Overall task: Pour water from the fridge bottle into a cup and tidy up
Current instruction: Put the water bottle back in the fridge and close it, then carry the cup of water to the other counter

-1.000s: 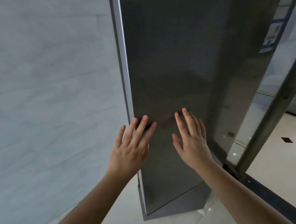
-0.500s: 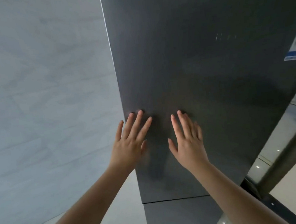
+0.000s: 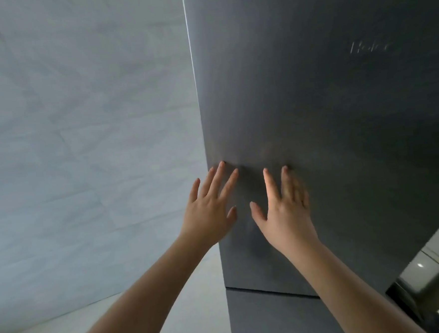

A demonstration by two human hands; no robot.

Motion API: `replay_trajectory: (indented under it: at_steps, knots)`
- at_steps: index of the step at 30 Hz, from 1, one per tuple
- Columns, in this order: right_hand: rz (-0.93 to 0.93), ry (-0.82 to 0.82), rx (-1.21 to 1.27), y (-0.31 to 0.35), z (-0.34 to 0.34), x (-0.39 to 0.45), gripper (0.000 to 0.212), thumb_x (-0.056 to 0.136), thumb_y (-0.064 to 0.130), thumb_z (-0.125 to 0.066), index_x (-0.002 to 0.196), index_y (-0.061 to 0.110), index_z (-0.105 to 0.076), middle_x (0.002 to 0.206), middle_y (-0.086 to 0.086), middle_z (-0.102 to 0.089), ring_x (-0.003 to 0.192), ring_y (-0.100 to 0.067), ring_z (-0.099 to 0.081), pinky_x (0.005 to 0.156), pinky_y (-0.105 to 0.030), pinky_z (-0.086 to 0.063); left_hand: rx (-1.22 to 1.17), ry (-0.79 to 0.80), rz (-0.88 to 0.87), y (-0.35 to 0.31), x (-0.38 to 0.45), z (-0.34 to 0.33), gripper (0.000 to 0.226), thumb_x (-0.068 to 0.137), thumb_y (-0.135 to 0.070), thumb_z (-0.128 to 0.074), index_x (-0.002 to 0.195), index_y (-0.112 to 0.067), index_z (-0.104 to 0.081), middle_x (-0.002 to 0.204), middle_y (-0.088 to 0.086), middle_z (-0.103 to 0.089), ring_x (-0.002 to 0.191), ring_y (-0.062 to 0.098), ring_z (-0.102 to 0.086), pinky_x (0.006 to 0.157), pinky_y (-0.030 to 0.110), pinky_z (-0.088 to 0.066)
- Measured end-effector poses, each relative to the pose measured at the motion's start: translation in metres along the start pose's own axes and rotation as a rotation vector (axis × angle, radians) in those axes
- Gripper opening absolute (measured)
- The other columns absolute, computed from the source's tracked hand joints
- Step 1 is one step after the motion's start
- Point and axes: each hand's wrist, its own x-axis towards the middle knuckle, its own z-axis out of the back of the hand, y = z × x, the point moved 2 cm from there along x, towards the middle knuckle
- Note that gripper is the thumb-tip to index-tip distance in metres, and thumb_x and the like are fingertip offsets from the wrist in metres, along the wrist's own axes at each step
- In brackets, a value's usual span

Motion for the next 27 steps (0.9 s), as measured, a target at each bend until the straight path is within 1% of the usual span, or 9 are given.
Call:
replay_trajectory:
  at_steps: [2,4,6,8,10,14,17,23,27]
  knots:
    - [0.058,0.000,0.025,0.012,0.006,-0.002,0.067,0.093,0.040,-0.053,0.151,0.015,-0.032,0.156,-0.020,-0.030,0.143,-0.037,-0.030,0.113,-0.055,-0.027,0.012,0.052,0.048,0.008,-0.008,0.011,0.078,0.097,-0.060,-0.036,0.157,-0.034,0.006,0.167,0.000,0.007,0.153,0.023,0.004,0.124,0.048,-0.008]
    - [0.121,0.061,0.053,0.024,0.008,-0.002,0.062,0.098,0.038,-0.043,0.154,0.019,-0.024,0.160,-0.012,-0.023,0.147,-0.030,-0.023,0.117,-0.050,-0.021,0.039,0.127,0.114,0.021,-0.023,0.021,0.078,0.094,-0.069,-0.021,0.156,-0.034,0.012,0.166,-0.002,0.009,0.153,0.021,0.009,0.124,0.049,-0.004]
    - [0.150,0.146,0.066,0.039,0.006,-0.002,0.063,0.100,0.042,-0.034,0.156,0.022,-0.013,0.163,-0.008,-0.013,0.150,-0.026,-0.013,0.119,-0.046,-0.016,0.059,0.190,0.179,0.037,-0.042,0.028,0.081,0.089,-0.073,-0.012,0.156,-0.033,0.011,0.166,-0.003,0.009,0.153,0.019,0.011,0.124,0.049,-0.002]
    - [0.173,0.186,0.090,0.059,0.004,-0.004,0.063,0.101,0.044,-0.030,0.156,0.021,-0.010,0.163,-0.008,-0.011,0.150,-0.026,-0.011,0.120,-0.045,-0.015,0.067,0.229,0.244,0.054,-0.065,0.033,0.080,0.092,-0.072,-0.014,0.157,-0.032,0.008,0.167,-0.003,0.007,0.153,0.018,0.010,0.124,0.047,0.000]
    - [0.211,0.232,0.094,0.084,0.001,-0.008,0.064,0.101,0.047,-0.025,0.156,0.021,-0.007,0.163,-0.007,-0.010,0.150,-0.025,-0.009,0.120,-0.045,-0.014,0.076,0.231,0.312,0.073,-0.089,0.039,0.078,0.093,-0.071,-0.016,0.158,-0.032,0.003,0.167,-0.003,0.003,0.153,0.017,0.008,0.124,0.045,0.001]
    - [0.317,0.298,0.096,0.143,-0.008,-0.022,0.063,0.101,0.050,-0.019,0.156,0.022,-0.007,0.164,-0.004,-0.006,0.151,-0.022,-0.005,0.121,-0.044,-0.012,0.122,0.217,0.417,0.109,-0.139,0.062,0.082,0.087,-0.073,-0.008,0.158,-0.032,-0.008,0.167,-0.003,-0.007,0.153,0.017,0.001,0.123,0.042,0.000]
    - [0.416,0.346,0.099,0.194,-0.013,-0.036,0.062,0.101,0.049,-0.016,0.155,0.020,-0.010,0.164,-0.003,-0.004,0.151,-0.020,-0.003,0.121,-0.044,-0.011,0.125,0.202,0.503,0.137,-0.178,0.086,0.080,0.089,-0.072,-0.014,0.157,-0.031,-0.014,0.166,-0.002,-0.011,0.153,0.018,-0.004,0.123,0.042,-0.002]
    - [0.598,0.336,0.104,0.302,-0.006,-0.068,0.061,0.101,0.048,-0.014,0.155,0.021,-0.013,0.164,-0.002,-0.008,0.150,-0.018,-0.005,0.121,-0.043,-0.012,0.144,0.187,0.653,0.200,-0.264,0.140,0.076,0.093,-0.072,-0.023,0.157,-0.032,-0.013,0.166,-0.002,-0.012,0.153,0.020,-0.006,0.123,0.044,-0.005]
    - [0.708,0.362,0.110,0.366,-0.004,-0.092,0.061,0.101,0.049,-0.012,0.155,0.022,-0.012,0.164,0.000,-0.005,0.150,-0.017,-0.001,0.121,-0.042,-0.007,0.166,0.202,0.758,0.233,-0.325,0.167,0.078,0.092,-0.073,-0.020,0.157,-0.032,-0.012,0.166,0.000,-0.006,0.153,0.021,0.000,0.123,0.045,-0.005]
